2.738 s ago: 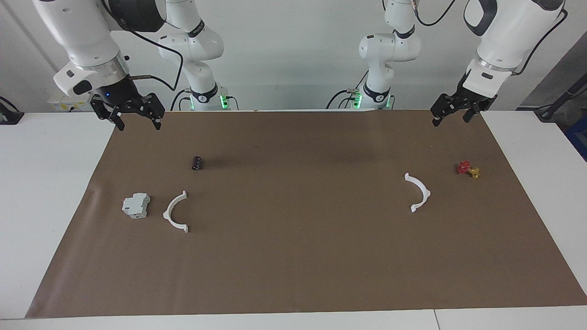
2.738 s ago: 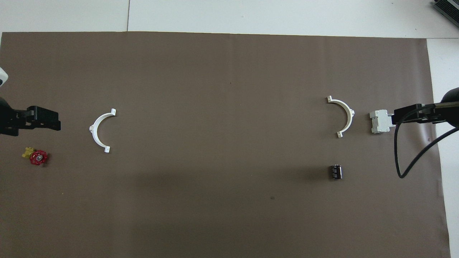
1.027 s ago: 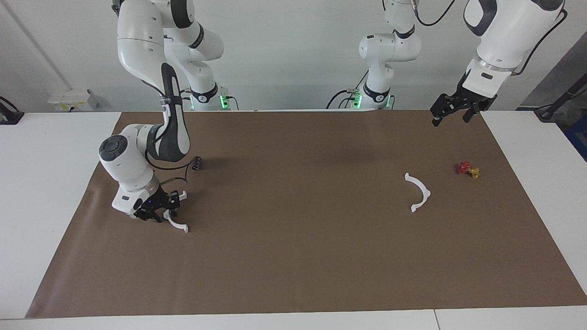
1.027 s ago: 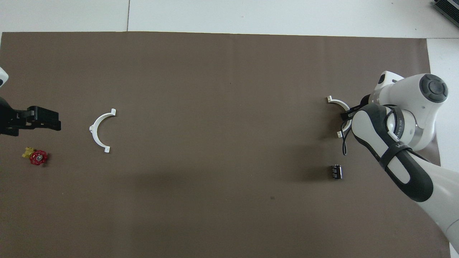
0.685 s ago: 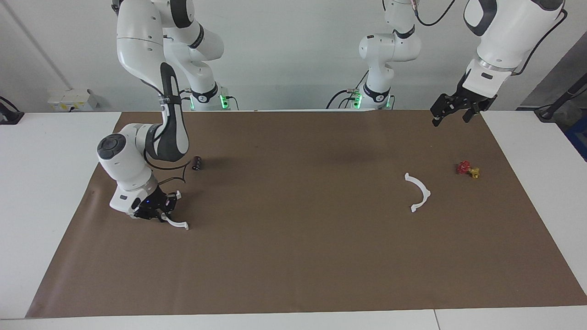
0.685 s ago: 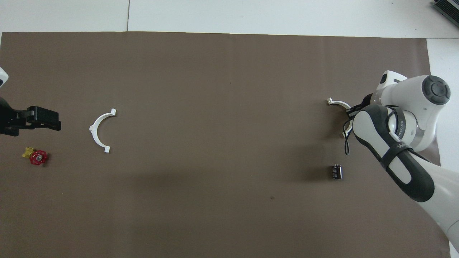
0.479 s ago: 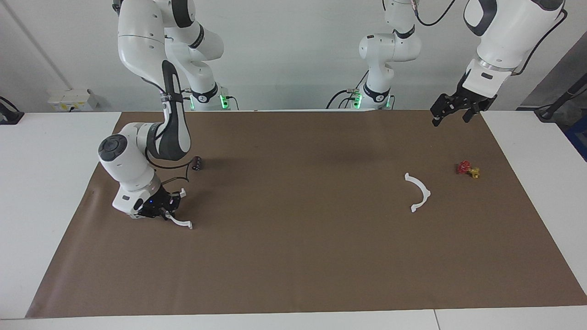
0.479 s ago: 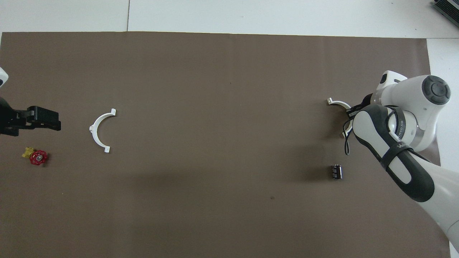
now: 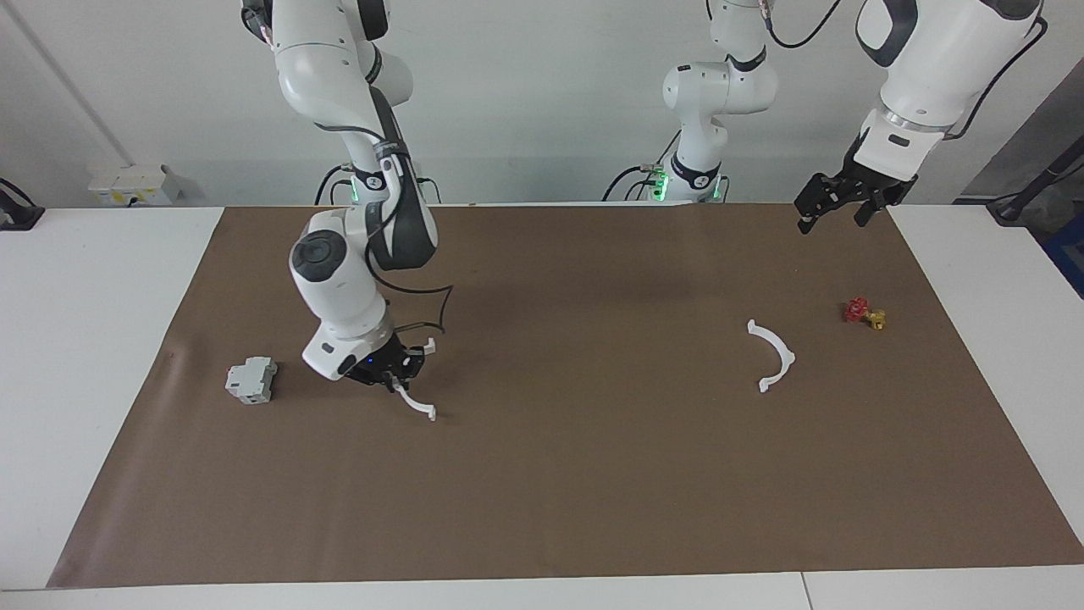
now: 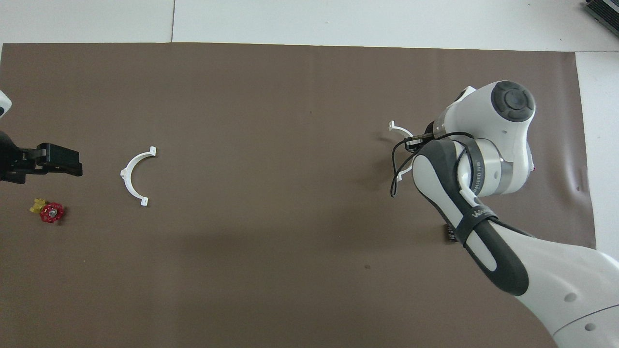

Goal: Assemble drain pipe with both arms
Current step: 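Carry the clamp half toward the table center with the right gripper, then release the clamp half at center and withdraw the right gripper, then grasp the other white clamp half with the left gripper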

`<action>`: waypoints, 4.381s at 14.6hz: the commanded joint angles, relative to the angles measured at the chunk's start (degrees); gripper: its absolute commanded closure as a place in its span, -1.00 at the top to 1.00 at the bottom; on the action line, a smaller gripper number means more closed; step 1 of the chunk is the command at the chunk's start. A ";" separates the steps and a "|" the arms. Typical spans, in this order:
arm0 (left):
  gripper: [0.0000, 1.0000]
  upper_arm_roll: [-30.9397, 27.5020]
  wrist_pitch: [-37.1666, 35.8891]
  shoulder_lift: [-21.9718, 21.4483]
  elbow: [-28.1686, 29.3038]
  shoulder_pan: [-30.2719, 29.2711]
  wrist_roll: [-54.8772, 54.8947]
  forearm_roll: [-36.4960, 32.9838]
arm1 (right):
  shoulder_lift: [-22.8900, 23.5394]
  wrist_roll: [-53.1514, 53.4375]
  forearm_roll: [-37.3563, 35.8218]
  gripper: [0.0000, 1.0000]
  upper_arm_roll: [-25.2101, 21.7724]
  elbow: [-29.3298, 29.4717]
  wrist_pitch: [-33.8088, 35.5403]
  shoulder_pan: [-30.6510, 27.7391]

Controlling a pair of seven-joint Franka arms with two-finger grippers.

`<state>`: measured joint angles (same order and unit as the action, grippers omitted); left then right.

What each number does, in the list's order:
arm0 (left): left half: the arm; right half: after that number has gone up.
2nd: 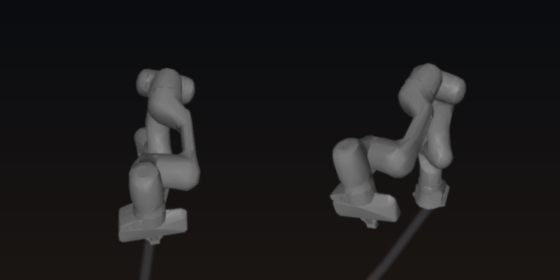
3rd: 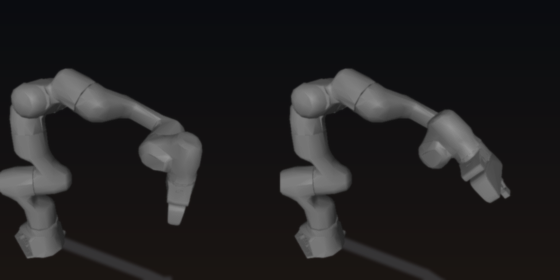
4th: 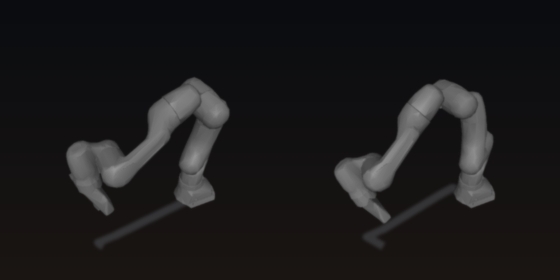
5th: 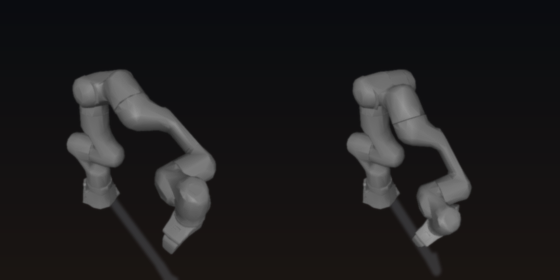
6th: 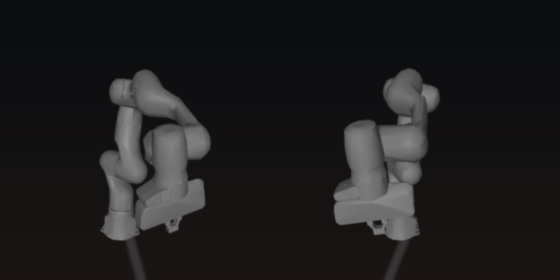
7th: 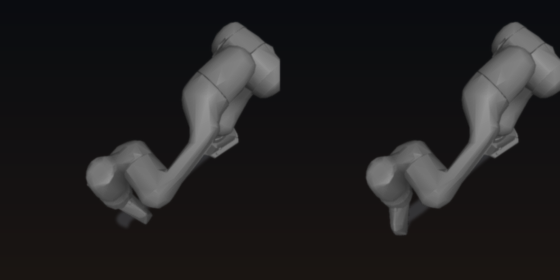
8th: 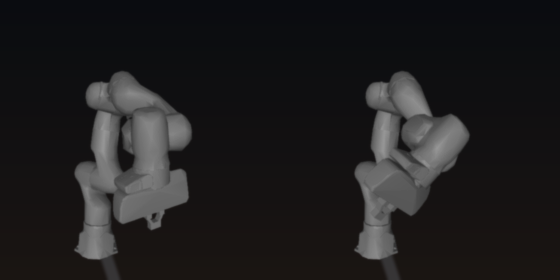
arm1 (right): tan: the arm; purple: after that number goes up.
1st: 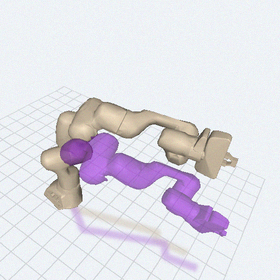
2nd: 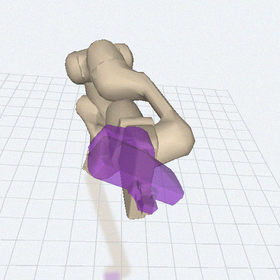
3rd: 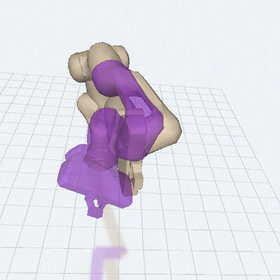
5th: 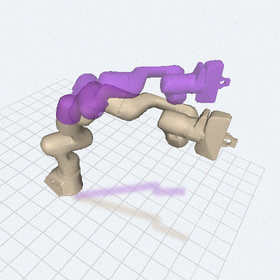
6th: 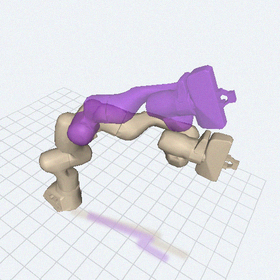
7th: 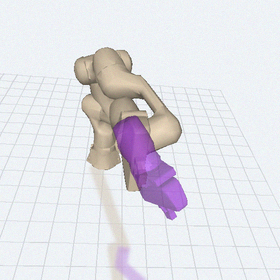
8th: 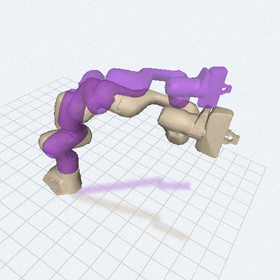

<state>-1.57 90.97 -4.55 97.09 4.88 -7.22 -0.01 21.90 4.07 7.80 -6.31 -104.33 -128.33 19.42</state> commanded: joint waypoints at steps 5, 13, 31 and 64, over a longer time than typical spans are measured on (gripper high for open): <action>1.00 -0.10 0.52 -1.61 1.70 0.04 0.54 0.80 | 0.24 13.49 -0.42 -1.00 -0.19 -0.78 -3.84 11.76; 1.00 -0.10 0.52 -1.61 1.79 0.04 0.62 0.80 | 3.49 23.18 -4.90 -1.00 -0.19 -0.96 -9.65 18.36; 1.00 -0.10 0.70 -1.61 1.79 -0.14 0.63 0.80 | 4.38 23.00 -7.63 -1.00 -0.10 -1.84 -11.68 19.42; 1.00 -0.36 47.89 6.21 30.52 -3.30 -15.64 0.80 | -20.41 -9.76 -10.27 1.00 -2.74 12.22 38.77 -19.15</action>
<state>-1.64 135.32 1.32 125.12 1.23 -22.09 0.00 2.82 -1.25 -2.20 -9.51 -92.07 -90.45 2.50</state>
